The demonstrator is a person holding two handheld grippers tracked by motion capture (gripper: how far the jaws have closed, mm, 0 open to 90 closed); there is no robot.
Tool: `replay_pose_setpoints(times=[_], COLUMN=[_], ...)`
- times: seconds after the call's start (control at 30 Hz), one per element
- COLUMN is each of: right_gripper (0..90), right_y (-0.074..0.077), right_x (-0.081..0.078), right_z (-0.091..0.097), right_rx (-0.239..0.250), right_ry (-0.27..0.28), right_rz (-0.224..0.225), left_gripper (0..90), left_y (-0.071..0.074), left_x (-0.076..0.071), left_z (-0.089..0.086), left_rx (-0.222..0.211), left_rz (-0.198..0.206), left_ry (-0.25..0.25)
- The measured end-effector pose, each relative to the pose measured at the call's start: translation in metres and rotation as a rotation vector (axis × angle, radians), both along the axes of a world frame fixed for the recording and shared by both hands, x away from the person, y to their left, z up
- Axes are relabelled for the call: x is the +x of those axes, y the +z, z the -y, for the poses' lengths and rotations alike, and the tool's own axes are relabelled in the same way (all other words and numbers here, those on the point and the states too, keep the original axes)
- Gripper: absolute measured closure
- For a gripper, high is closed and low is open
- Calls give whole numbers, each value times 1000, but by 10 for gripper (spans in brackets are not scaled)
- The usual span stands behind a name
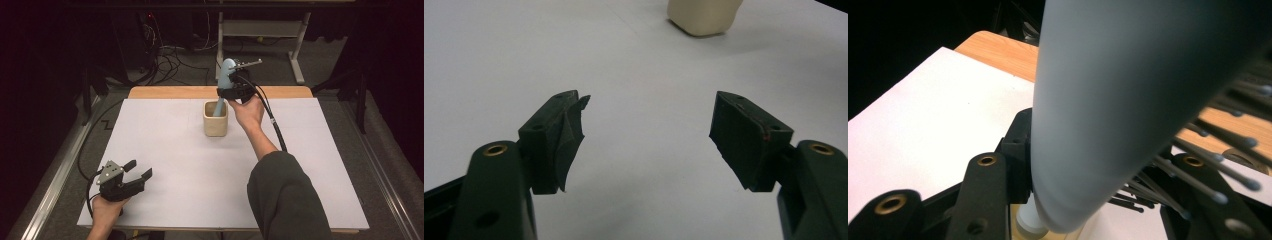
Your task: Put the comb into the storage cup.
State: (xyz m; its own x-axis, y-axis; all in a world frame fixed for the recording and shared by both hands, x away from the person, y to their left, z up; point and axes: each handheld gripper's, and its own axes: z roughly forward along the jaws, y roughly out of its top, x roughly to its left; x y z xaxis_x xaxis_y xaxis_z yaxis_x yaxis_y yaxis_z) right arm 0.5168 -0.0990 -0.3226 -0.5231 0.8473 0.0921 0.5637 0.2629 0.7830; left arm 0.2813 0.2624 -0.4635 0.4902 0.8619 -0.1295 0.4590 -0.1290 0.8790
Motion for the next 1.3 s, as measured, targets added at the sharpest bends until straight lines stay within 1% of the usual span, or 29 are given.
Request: replay_pose_setpoints(times=[0.33, 0.4, 0.5, 0.8, 0.93, 1.3], right_gripper=[549, 548, 545, 541, 541, 531], right_y=[-6, -7, -10, -22, -24, -32], right_x=[0, 0, -1, 0, 0, 1], right_z=[-5, -5, -6, -5, -7, -9], right_rx=[-5, 2, -5, -13, -21, -27], right_ry=[11, 12, 10, -1, 3, 2], right_rz=[-10, -13, -9, -24, -24, -39], left_gripper=[298, 298, 298, 298, 298, 298], left_y=[0, 0, 0, 0, 0, 0], left_x=[0, 0, 0, 0, 0, 0], left_z=[0, 0, 0, 0, 0, -1], left_rx=[-1, -1, -3, -2, -3, -7], left_rz=[1, 0, 2, 1, 0, 2], left_ry=[1, 1, 3, 2, 2, 5])
